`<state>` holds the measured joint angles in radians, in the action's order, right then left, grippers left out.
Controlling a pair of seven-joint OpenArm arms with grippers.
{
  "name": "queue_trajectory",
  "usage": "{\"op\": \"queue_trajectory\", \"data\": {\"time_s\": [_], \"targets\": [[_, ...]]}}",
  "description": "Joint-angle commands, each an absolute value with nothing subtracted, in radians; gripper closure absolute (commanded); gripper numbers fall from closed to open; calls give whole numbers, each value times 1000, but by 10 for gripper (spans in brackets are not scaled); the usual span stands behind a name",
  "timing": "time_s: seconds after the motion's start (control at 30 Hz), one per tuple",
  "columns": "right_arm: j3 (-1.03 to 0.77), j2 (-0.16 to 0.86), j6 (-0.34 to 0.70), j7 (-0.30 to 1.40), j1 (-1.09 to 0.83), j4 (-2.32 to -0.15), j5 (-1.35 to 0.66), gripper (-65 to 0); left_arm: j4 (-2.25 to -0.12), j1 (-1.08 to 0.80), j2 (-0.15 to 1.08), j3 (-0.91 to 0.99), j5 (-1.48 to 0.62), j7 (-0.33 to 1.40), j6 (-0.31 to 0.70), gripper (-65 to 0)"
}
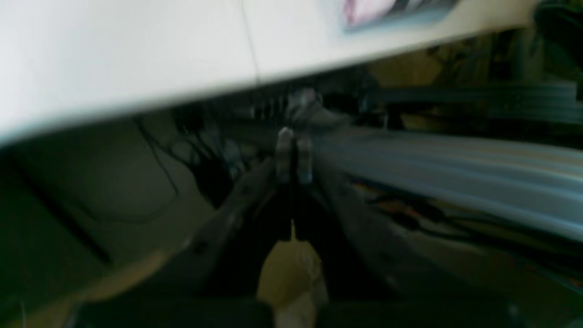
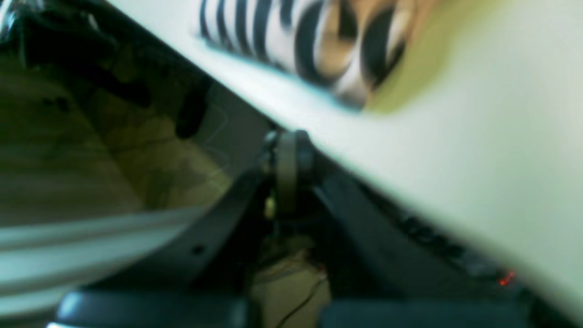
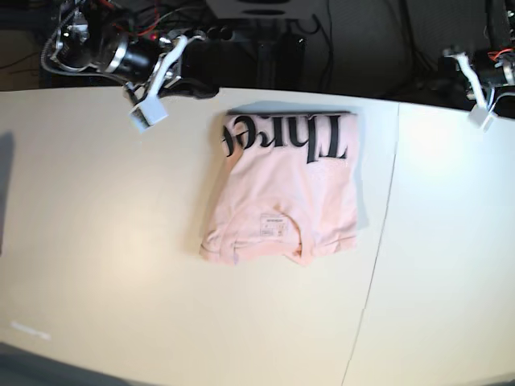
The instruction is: Fold the T-shirt properly
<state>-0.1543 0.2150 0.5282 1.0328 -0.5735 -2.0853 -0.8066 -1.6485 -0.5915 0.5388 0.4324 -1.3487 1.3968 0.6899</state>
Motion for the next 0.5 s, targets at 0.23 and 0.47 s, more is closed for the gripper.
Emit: {"op": "queue_trajectory", "data": {"time_s": [0.23,0.47], "targets": [[-267,218,576,925,-838,-2049,-684,0,-1624,-698,460,439,-927,1065,698,0],[-267,219,493,855,-816,-1704,-508,0,-1372,-622,447,349,-643,928,698,0]]}}
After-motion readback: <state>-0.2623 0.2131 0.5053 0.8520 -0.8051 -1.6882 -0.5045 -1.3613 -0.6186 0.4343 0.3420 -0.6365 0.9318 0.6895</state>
